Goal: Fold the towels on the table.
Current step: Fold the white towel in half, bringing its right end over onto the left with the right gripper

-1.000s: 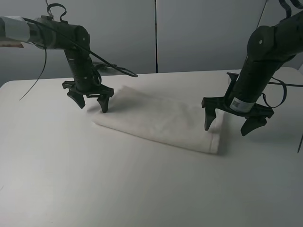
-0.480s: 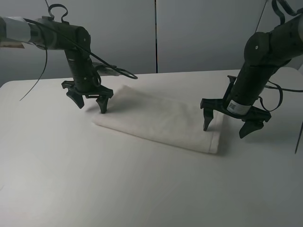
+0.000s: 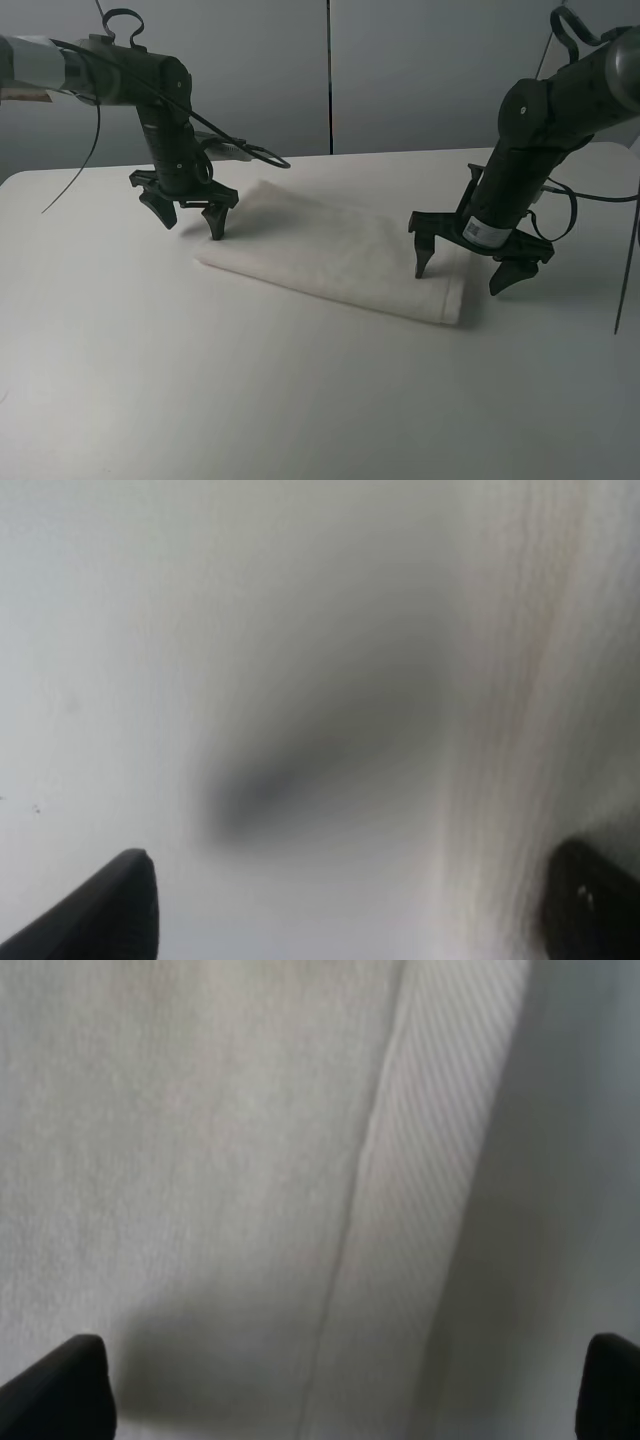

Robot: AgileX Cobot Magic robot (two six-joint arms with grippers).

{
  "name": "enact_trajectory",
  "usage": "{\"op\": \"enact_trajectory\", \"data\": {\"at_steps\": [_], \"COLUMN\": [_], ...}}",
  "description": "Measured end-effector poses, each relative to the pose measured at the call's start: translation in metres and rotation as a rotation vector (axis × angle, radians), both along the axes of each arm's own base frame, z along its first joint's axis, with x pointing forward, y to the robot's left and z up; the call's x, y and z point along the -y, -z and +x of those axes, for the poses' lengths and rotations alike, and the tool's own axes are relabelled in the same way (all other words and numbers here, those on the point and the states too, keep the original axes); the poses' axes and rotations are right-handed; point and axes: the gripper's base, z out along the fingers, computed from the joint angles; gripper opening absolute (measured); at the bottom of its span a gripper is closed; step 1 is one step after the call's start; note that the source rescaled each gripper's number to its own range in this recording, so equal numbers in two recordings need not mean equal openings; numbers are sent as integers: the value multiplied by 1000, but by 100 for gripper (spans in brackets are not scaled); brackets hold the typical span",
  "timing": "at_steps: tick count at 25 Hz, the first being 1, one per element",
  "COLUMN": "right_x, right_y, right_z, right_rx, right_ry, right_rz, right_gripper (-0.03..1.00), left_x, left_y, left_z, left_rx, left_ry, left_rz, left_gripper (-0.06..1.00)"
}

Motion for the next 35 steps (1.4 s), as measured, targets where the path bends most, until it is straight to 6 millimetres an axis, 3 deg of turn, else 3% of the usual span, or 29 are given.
{"op": "enact_trajectory", "data": {"at_steps": [13,35], "right_x": [-16,-24], "right_y": [2,14], "right_z": [-4,7], "right_rx": [49,40], "right_ry": [-71,2], "right_rz": [-116,-79], "right_gripper": [100,100], "left_x": [1,1], "left_y": [0,0], "left_z": [0,0], "left_rx": [1,-2], "left_ry": [33,44], "left_rz": [-12,-15], "left_gripper": [98,98]}}
